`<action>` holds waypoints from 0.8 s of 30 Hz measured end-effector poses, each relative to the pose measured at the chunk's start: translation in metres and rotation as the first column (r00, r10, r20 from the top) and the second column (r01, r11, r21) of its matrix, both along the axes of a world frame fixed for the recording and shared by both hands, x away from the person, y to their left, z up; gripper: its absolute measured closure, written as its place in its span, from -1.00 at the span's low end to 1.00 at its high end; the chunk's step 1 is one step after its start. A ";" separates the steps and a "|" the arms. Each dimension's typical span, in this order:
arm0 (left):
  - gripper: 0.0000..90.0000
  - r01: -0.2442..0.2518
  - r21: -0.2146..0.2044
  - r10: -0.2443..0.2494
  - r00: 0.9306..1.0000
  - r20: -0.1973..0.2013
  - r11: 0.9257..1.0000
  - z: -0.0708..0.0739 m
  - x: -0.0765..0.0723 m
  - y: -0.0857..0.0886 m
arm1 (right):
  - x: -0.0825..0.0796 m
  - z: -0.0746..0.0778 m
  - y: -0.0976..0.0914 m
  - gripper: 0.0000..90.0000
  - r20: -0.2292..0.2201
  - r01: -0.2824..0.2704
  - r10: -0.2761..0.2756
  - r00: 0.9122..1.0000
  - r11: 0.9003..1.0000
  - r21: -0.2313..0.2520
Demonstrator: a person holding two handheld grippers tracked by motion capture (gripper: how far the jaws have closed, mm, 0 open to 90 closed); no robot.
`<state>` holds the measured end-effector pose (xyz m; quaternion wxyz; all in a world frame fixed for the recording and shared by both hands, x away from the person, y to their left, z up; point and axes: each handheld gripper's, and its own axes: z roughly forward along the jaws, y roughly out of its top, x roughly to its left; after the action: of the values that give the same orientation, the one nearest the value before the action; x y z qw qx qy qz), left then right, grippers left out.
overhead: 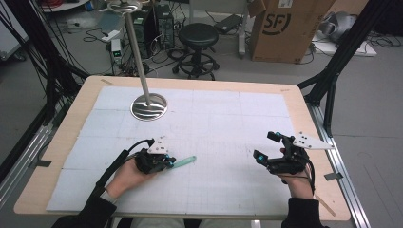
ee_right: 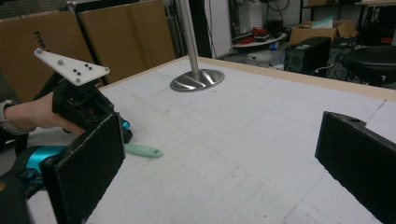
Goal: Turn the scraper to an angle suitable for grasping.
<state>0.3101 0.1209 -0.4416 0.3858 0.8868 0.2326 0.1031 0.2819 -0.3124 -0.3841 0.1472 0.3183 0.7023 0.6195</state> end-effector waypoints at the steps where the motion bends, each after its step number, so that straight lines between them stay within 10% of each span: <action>1: 1.00 0.008 0.006 -0.008 1.000 0.007 1.000 0.000 -0.002 -0.002 | 0.000 0.000 0.000 -0.99 -0.001 -0.001 0.001 1.000 1.000 -0.001; 16: 1.00 0.078 0.002 -0.078 0.996 0.038 0.997 0.002 -0.011 -0.010 | 0.001 -0.002 -0.001 -0.99 -0.007 0.002 -0.002 1.000 1.000 0.000; 24: 0.97 0.018 -0.147 -0.013 0.999 0.038 0.989 0.024 -0.005 0.013 | 0.000 -0.002 -0.005 -0.99 -0.007 0.005 -0.005 1.000 1.000 0.004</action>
<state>0.3049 0.1339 -0.4180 0.4554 0.8555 0.2257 0.0989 0.2815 -0.3169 -0.3863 0.1460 0.3225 0.7008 0.6193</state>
